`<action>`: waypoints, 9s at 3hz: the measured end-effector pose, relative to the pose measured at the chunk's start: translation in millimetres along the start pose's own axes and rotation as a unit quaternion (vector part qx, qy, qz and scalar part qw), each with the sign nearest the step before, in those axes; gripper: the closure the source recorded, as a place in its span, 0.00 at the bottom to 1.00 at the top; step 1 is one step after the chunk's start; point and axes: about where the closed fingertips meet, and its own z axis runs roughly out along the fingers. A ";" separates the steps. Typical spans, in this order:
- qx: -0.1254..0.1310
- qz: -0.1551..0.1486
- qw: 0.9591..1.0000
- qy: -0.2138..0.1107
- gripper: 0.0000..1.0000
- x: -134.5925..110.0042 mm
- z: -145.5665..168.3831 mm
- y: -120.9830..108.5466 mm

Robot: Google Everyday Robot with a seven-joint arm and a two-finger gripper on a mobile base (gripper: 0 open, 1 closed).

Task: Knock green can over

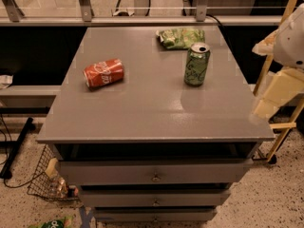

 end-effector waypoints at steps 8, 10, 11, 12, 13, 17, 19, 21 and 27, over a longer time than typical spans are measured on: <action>0.035 0.180 0.912 -0.367 0.18 -102.1 115.7 -164.3; 0.026 0.161 0.921 -0.354 0.63 -116.5 127.6 -159.8; 0.043 0.106 0.939 -0.323 0.88 -117.7 114.8 -158.5; 0.063 -0.024 0.965 -0.252 1.00 -127.7 98.7 -146.4; 0.057 -0.156 0.968 -0.190 1.00 -137.2 94.6 -132.1; -0.129 -0.521 0.843 0.044 1.00 -147.7 182.9 -49.7; -0.147 -0.543 0.825 0.063 0.82 -147.5 195.9 -47.0; -0.140 -0.543 0.826 0.061 0.35 -150.0 199.8 -49.1; -0.046 -0.427 0.899 0.087 0.00 -102.5 115.9 -85.1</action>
Offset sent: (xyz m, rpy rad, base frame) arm 0.1542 -0.0027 -0.0346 0.8634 -0.2528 -0.2040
